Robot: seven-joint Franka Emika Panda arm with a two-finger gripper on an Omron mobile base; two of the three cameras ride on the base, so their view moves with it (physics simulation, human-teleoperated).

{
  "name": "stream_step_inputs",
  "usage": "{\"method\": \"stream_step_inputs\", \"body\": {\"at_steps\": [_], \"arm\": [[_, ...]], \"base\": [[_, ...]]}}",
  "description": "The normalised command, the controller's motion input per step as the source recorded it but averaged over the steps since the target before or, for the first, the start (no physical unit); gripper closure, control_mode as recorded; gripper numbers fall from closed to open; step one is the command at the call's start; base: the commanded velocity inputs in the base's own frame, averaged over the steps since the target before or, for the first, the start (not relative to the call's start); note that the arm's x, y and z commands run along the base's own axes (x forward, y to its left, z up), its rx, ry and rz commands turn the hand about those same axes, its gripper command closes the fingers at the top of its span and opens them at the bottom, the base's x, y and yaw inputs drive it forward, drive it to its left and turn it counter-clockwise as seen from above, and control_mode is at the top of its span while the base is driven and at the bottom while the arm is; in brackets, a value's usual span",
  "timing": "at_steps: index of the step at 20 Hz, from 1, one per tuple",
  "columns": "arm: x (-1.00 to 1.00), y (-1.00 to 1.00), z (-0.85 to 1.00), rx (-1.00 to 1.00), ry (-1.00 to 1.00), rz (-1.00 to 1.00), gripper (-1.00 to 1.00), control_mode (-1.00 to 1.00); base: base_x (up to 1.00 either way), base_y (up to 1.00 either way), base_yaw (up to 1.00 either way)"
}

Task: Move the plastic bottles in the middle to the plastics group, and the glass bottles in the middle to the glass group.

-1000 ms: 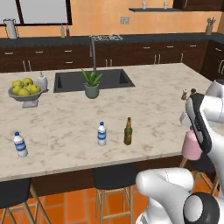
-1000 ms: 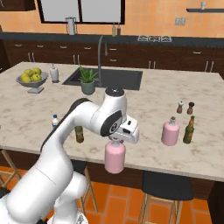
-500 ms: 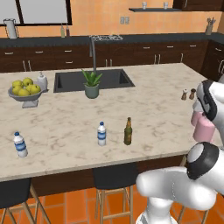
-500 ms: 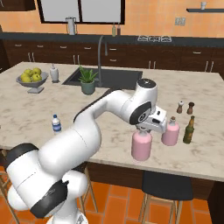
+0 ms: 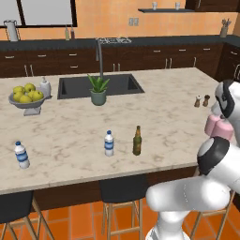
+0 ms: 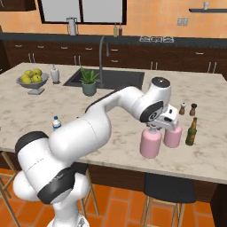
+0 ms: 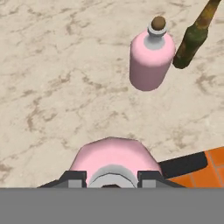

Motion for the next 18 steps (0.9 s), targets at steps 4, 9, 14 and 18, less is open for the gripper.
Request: {"method": "stream_step_inputs", "body": {"at_steps": [4, 9, 14, 18], "arm": [[0.0, -0.45, -0.3, -0.01, 0.0, 0.0, 1.0, -1.0], [0.14, -0.16, -0.09, -0.04, -0.01, 0.01, 1.0, -1.0], [0.19, 0.0, 0.0, -0.01, -0.01, 0.11, 1.0, -1.0], [0.0, -0.17, -0.01, 0.0, 0.02, 0.05, 1.0, -1.0]], "base": [[0.0, 0.0, 0.0], [0.0, 0.0, 0.0], [0.0, 0.0, 0.0], [0.0, 0.0, 0.0]]}}
